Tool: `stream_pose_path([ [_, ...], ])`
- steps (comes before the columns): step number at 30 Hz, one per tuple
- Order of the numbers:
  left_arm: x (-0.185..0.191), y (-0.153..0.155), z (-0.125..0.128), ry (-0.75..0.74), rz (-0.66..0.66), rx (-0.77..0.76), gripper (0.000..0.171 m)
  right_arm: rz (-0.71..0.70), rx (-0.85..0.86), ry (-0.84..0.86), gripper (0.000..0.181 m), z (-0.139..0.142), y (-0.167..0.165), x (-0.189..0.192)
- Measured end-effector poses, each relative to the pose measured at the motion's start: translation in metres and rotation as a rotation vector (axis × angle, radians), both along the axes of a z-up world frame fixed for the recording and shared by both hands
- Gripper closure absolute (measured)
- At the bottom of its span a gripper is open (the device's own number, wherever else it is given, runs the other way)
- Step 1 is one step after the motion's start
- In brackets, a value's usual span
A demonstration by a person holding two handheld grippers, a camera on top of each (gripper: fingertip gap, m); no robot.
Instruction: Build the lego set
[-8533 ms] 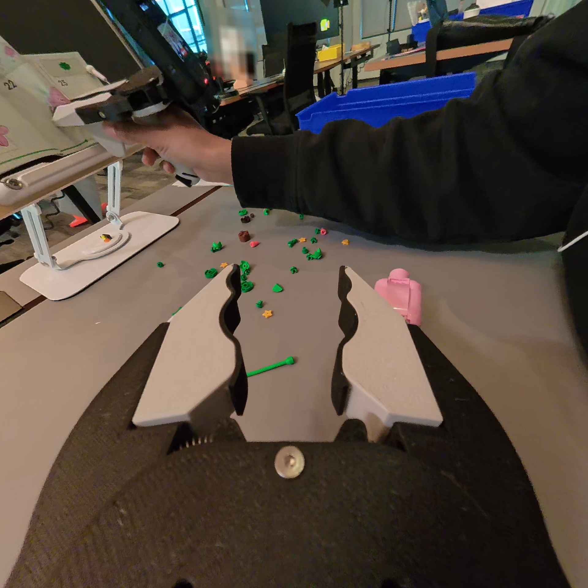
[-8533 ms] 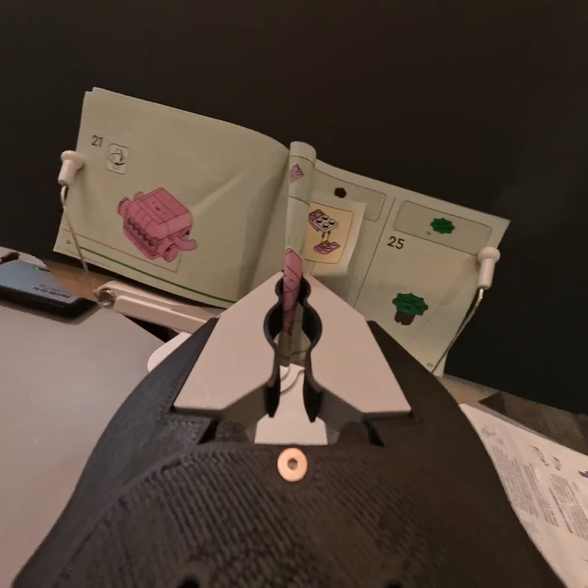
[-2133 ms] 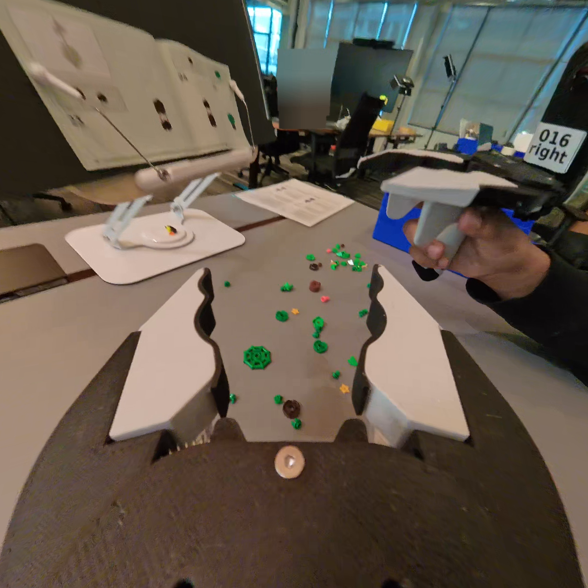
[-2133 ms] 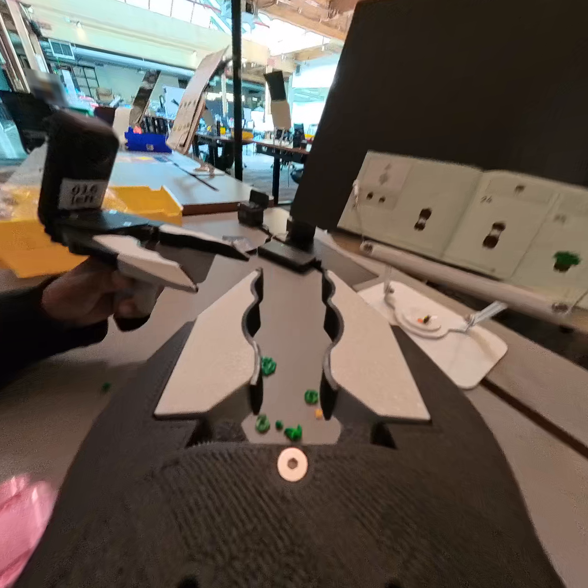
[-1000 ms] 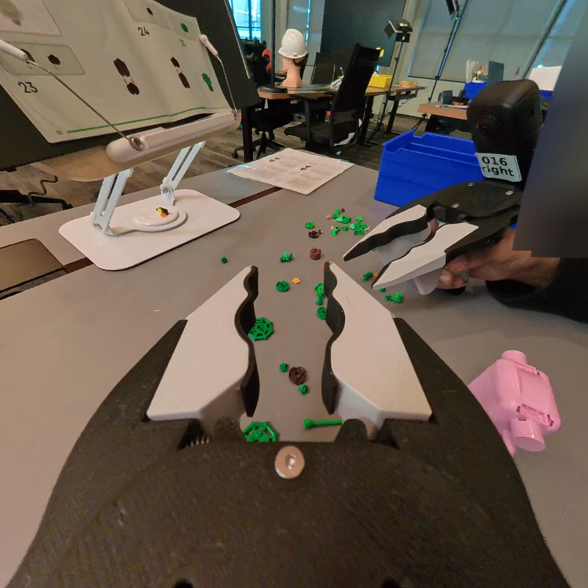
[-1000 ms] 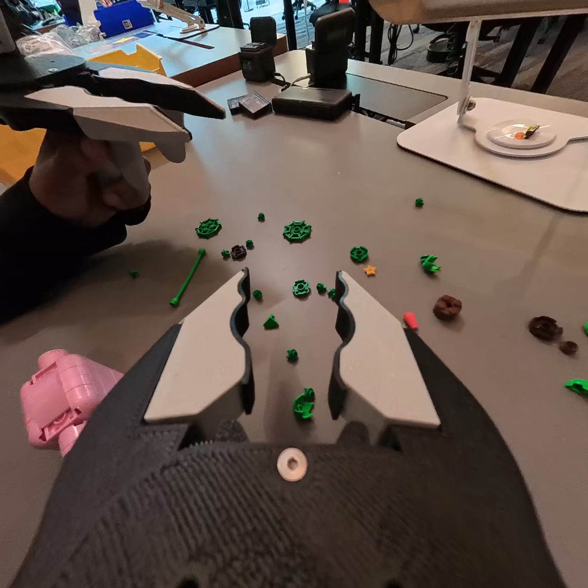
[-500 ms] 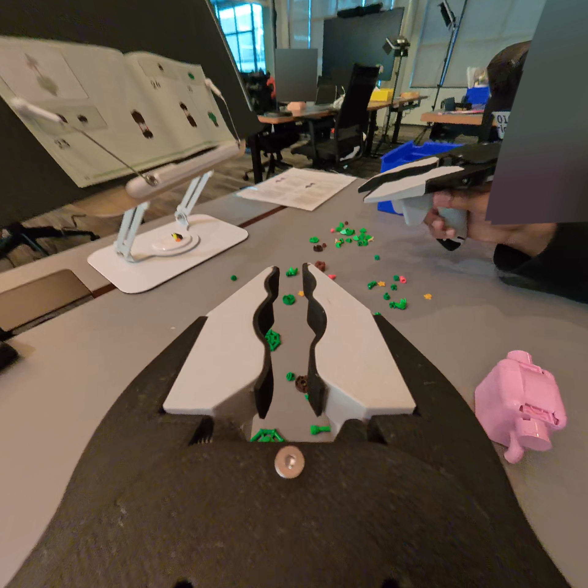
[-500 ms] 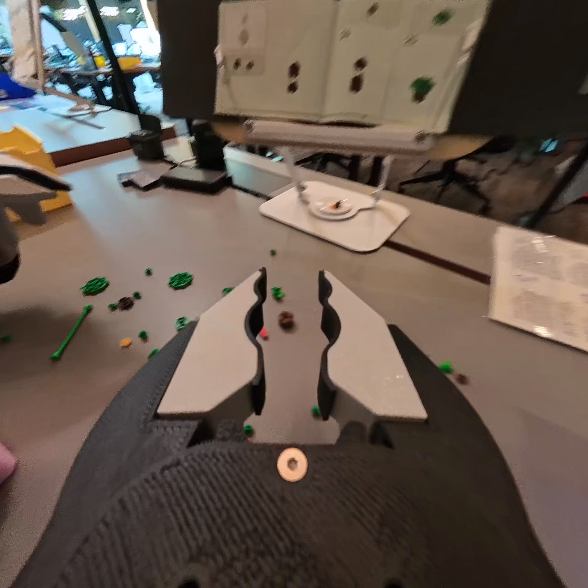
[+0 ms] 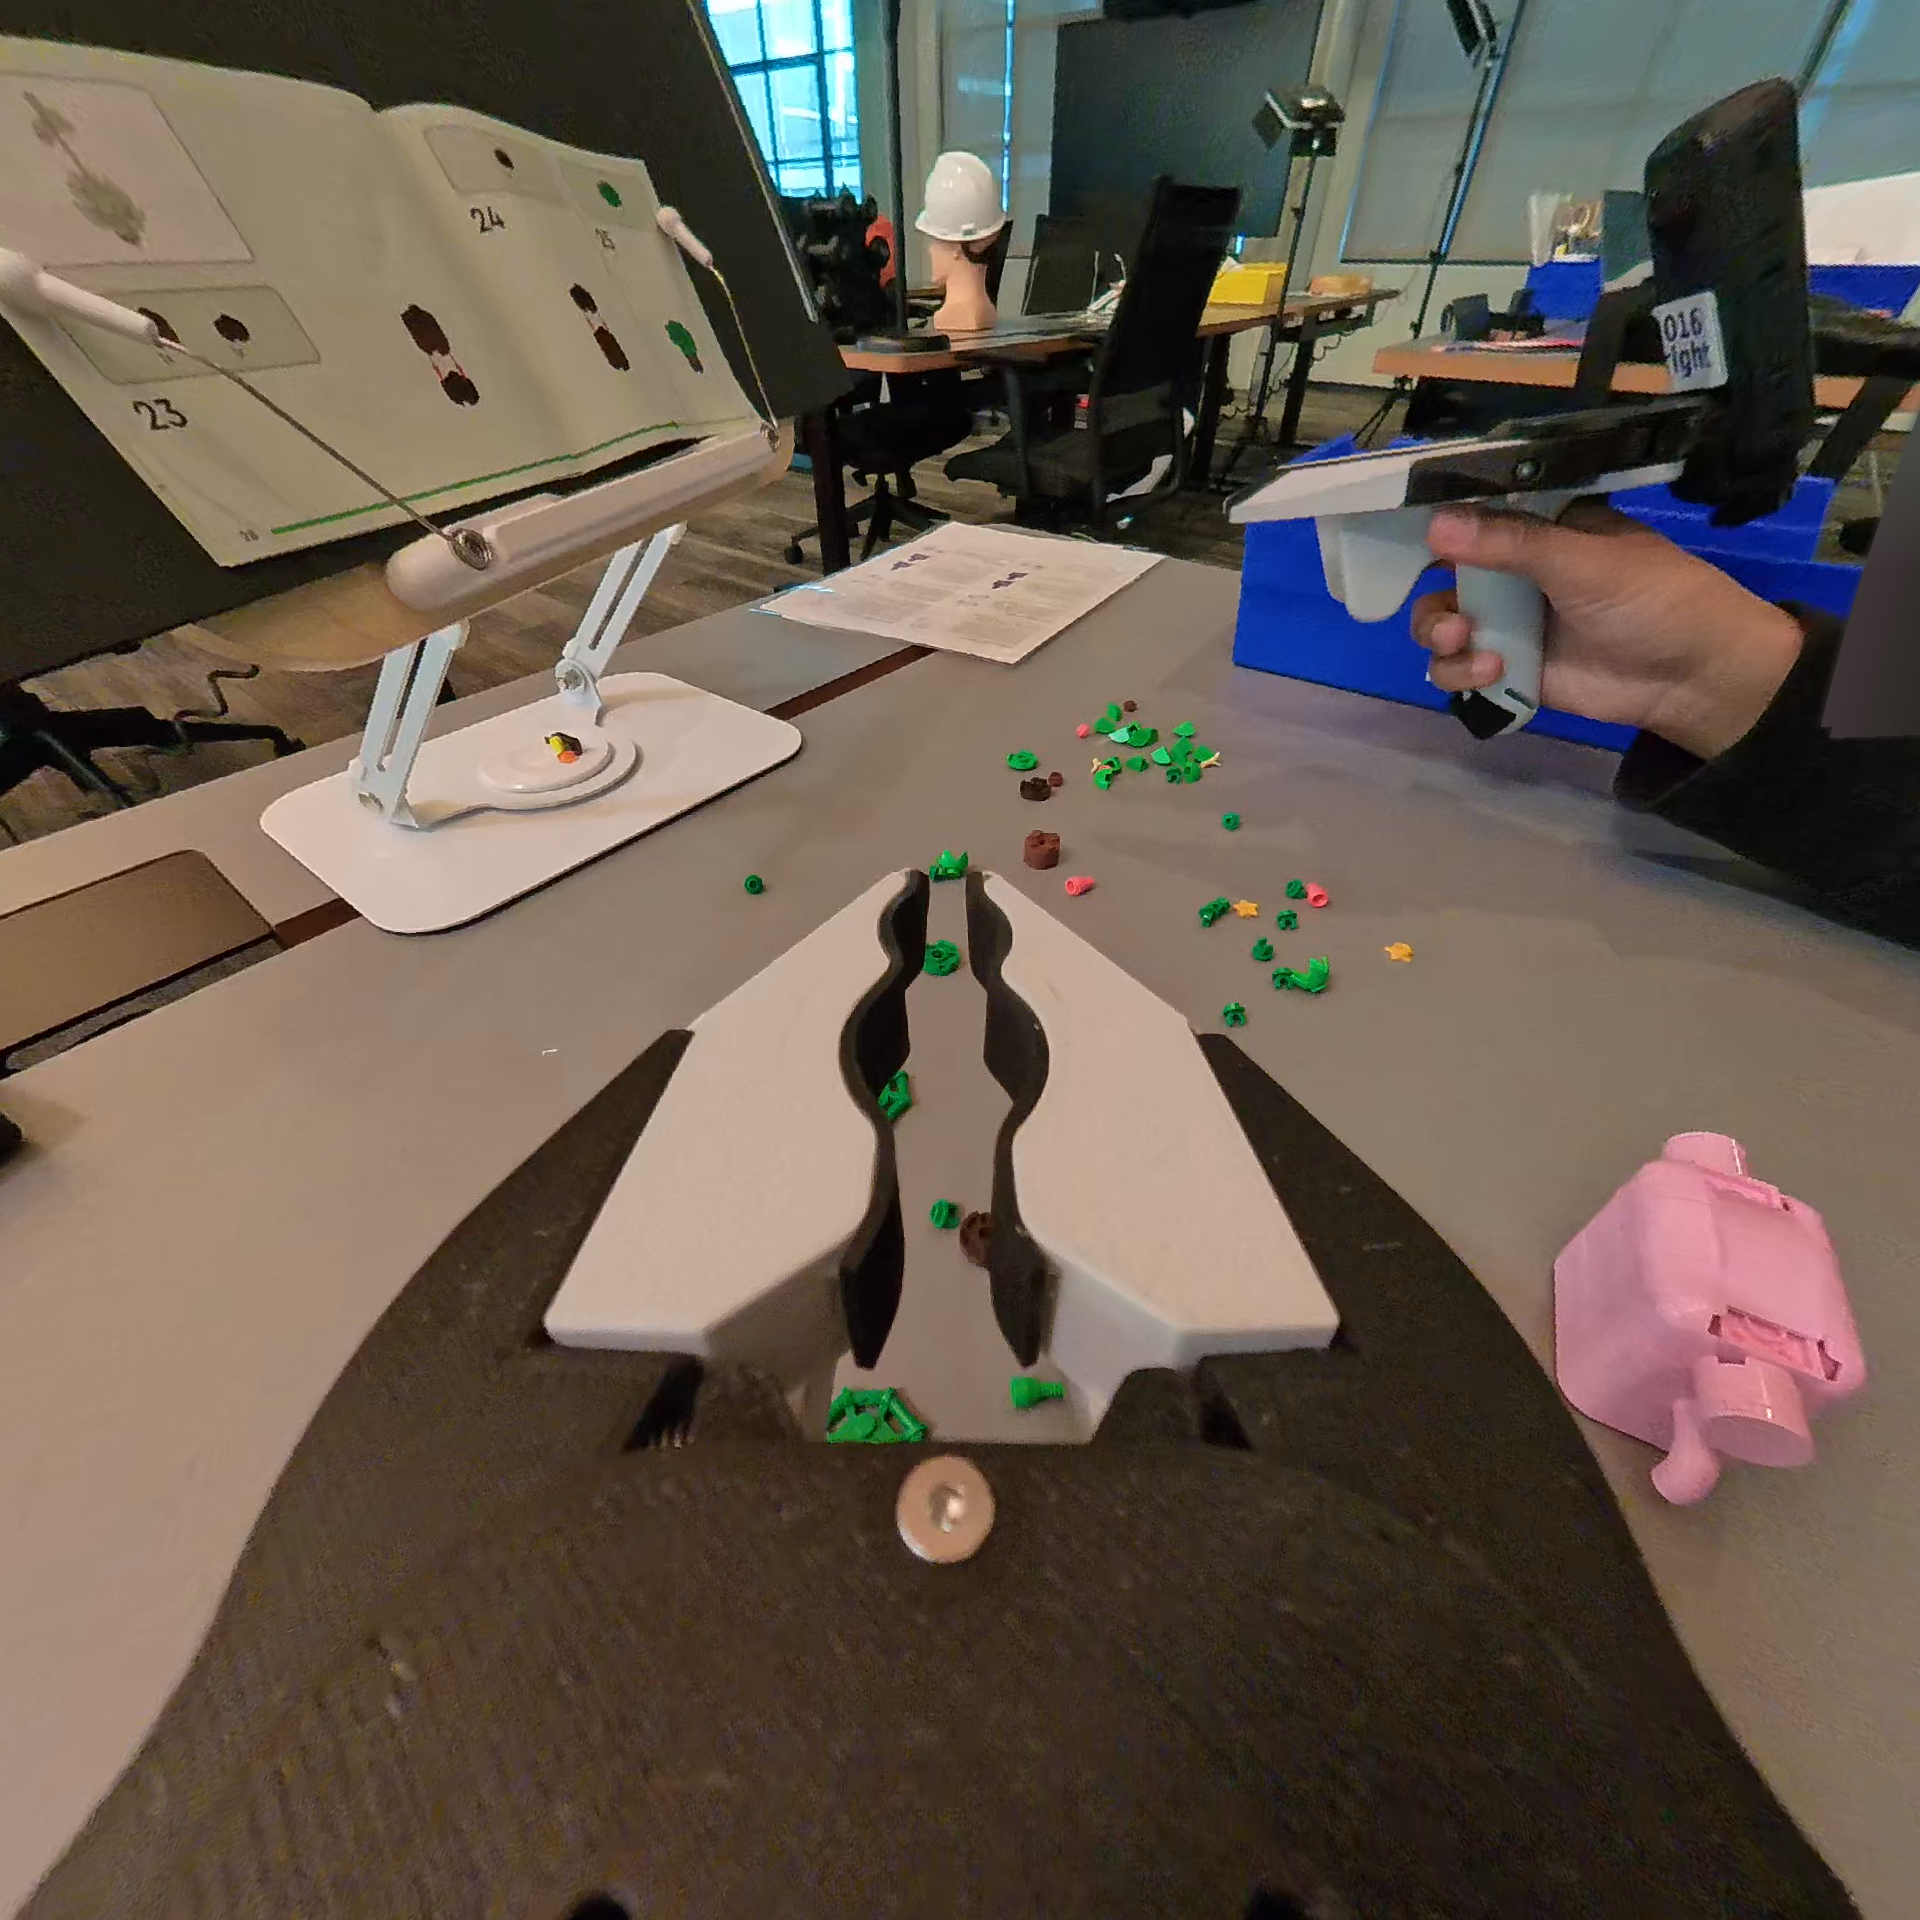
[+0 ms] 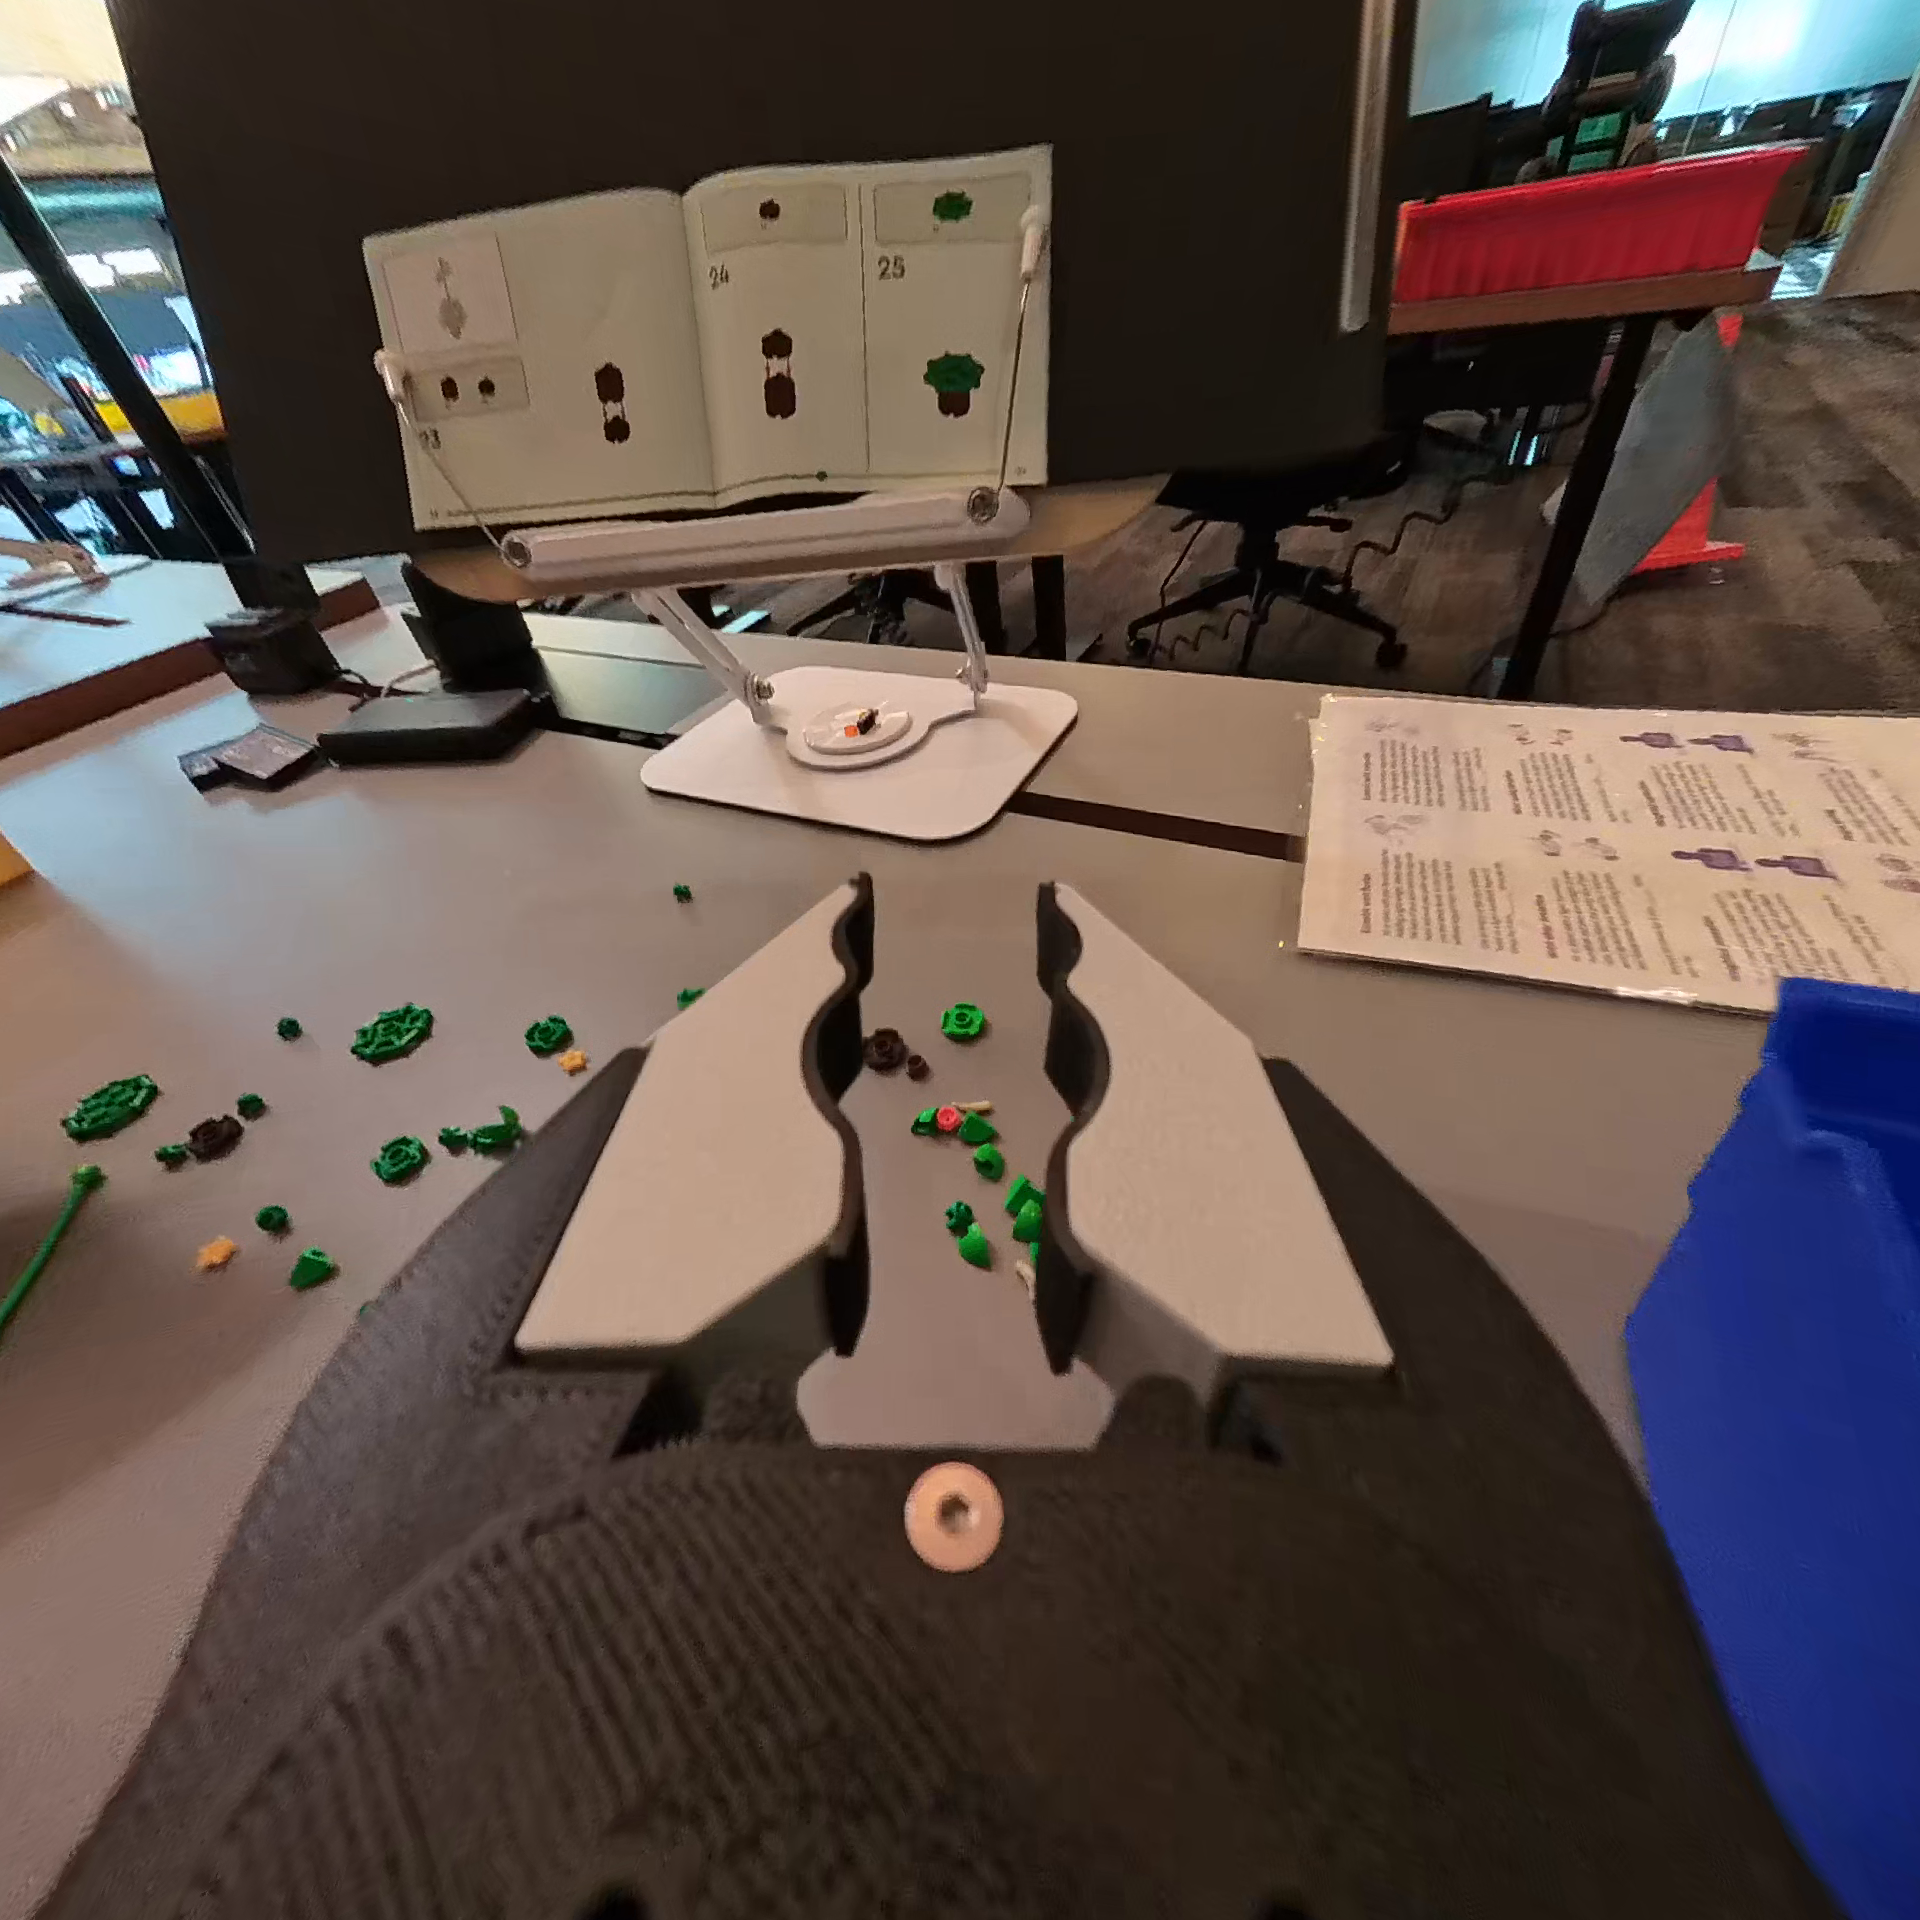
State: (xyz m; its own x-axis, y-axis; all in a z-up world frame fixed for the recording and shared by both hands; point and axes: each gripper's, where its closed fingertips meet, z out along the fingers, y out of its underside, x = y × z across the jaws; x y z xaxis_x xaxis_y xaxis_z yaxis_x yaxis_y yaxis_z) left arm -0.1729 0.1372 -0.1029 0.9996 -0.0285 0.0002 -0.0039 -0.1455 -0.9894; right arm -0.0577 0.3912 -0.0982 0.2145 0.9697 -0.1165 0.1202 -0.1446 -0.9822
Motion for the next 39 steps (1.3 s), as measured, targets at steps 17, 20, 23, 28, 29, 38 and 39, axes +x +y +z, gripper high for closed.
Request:
stream_pose_path([
  [17, 0.010, 0.010, -0.019, -0.042, -0.047, -0.053, 0.166, 0.171, -0.068, -0.542, 0.146, -0.118, -0.029, -0.086],
  [20, 0.014, 0.012, -0.023, -0.070, -0.070, -0.057, 0.167, 0.198, -0.130, -0.515, 0.181, -0.115, -0.030, -0.084],
  [23, 0.019, 0.015, -0.027, -0.105, -0.101, -0.066, 0.166, 0.231, -0.129, -0.427, 0.181, -0.101, -0.034, -0.083],
  [28, 0.030, 0.016, -0.026, -0.112, -0.148, -0.065, 0.164, 0.275, -0.131, -0.373, 0.180, -0.092, -0.041, -0.064],
  [29, 0.032, 0.017, -0.026, -0.100, -0.148, -0.070, 0.164, 0.256, -0.101, -0.394, 0.169, -0.095, -0.037, -0.062],
  [38, 0.043, 0.021, -0.035, -0.052, -0.175, -0.112, 0.163, 0.222, 0.071, -0.585, 0.167, -0.122, -0.036, -0.070],
  [39, 0.043, 0.021, -0.035, -0.049, -0.174, -0.112, 0.163, 0.230, 0.074, -0.582, 0.167, -0.122, -0.037, -0.070],
])
